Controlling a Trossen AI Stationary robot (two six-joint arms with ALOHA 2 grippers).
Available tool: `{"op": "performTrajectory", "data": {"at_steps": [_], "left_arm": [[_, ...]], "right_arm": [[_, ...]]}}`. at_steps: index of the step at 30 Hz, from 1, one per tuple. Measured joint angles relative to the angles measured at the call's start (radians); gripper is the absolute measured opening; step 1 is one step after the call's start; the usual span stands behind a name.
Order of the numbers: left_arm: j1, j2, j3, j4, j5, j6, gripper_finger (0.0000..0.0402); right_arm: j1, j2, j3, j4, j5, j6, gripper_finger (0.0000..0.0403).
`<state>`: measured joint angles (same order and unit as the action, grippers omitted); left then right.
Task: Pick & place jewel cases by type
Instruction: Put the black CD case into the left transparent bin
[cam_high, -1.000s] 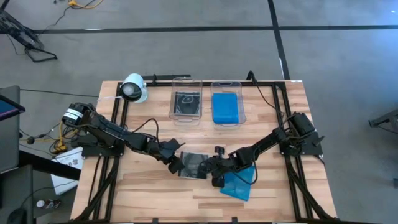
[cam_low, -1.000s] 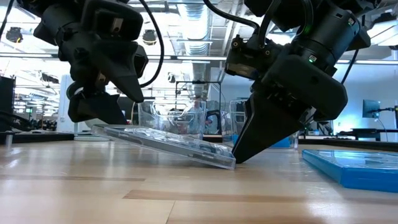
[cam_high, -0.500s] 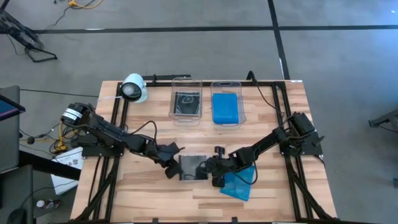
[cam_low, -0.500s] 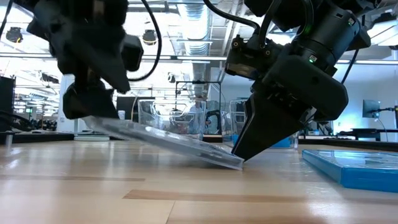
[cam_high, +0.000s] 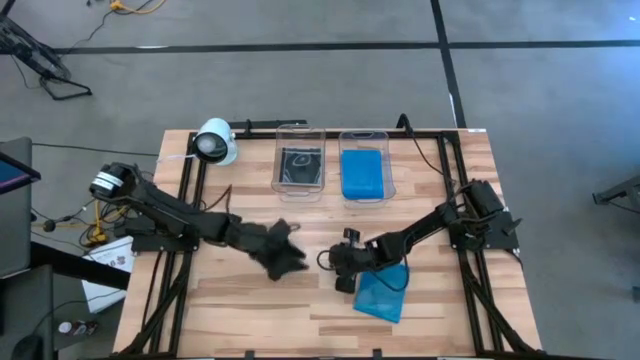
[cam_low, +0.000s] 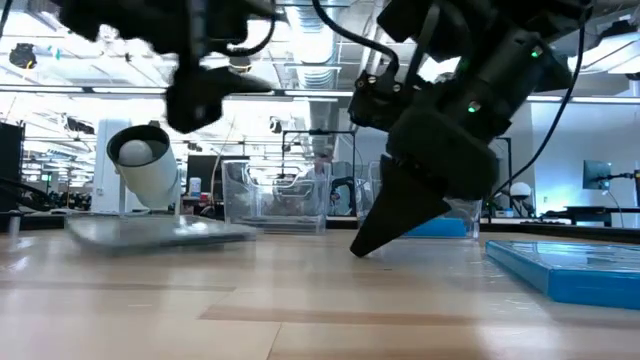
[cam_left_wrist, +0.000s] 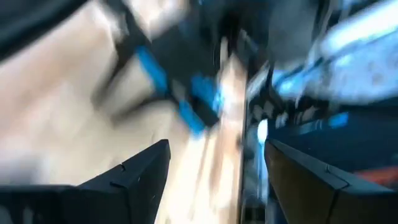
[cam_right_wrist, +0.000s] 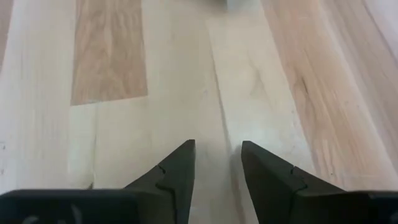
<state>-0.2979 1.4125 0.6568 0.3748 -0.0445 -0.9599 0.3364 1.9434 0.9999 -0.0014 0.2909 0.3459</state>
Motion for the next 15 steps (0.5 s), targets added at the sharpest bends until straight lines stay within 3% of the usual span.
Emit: {"op": "performTrajectory", "data": {"at_steps": [4,9,13,15], "left_arm": [[0.006,0.006,-0.01,-0.137,-0.014,-0.024,0.0256],[0.007,-0.012,-0.002,-0.188,0.01,-0.013,0.0256],[0.007,-0.03,0.009,-0.36,0.025,0.011,0.0257],[0.008,-0.05,0.037,-0.546,0.019,0.024,0.0257]], "right_arm": [[0.0,0.002,-0.001,-0.002,-0.01,0.006,0.0127],[0.001,0.006,0.0,0.0,-0.01,0.006,0.0127],[0.001,0.006,0.0,0.001,-0.009,-0.003,0.0127],[0.003,0.007,-0.001,0.008,-0.008,-0.012,0.0127]]}}
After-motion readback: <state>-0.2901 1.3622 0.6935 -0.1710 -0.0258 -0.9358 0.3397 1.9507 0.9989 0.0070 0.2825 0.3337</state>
